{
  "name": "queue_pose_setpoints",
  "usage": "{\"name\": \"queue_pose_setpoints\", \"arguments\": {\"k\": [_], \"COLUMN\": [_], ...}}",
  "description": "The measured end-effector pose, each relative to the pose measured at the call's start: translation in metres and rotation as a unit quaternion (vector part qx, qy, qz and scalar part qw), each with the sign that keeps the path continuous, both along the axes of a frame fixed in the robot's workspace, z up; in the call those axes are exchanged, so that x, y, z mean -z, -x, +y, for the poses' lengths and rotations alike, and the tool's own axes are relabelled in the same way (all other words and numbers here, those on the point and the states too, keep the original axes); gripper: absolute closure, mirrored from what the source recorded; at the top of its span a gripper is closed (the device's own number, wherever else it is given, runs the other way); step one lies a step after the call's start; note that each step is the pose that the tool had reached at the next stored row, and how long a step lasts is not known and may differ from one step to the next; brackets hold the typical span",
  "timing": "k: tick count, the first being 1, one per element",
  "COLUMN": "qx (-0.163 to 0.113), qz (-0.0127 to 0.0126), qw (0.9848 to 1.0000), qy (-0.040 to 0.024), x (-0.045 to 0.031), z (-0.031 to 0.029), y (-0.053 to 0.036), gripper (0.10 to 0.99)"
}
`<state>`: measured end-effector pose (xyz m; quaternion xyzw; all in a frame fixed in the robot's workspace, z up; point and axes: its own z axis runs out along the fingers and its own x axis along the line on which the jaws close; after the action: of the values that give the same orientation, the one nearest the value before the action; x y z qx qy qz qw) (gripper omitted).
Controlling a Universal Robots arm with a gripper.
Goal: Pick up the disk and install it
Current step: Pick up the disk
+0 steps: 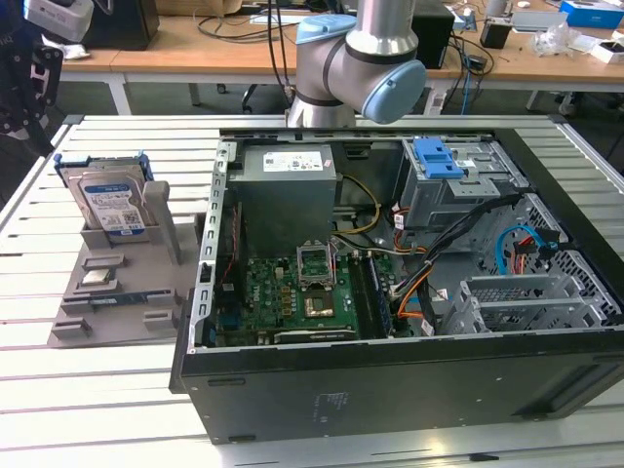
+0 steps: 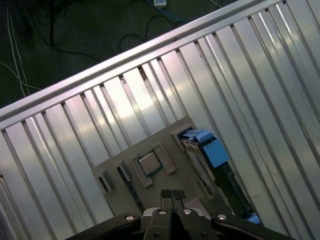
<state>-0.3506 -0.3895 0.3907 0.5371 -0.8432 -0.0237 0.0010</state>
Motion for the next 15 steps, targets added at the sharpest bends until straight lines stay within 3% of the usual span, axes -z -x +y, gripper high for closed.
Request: {"name": "queue_pose_setpoints", "arguments": {"k": [6,15], "qx": [-0.034,-0.077], "qz": [0.0,0.0], "qw": [0.9994,0.997], "qy": [0.0,0.0], "x": [0.0,0.0], "z": [0.0,0.0001], "y": [0.0,0.0], "gripper": [0.98,0.98]}}
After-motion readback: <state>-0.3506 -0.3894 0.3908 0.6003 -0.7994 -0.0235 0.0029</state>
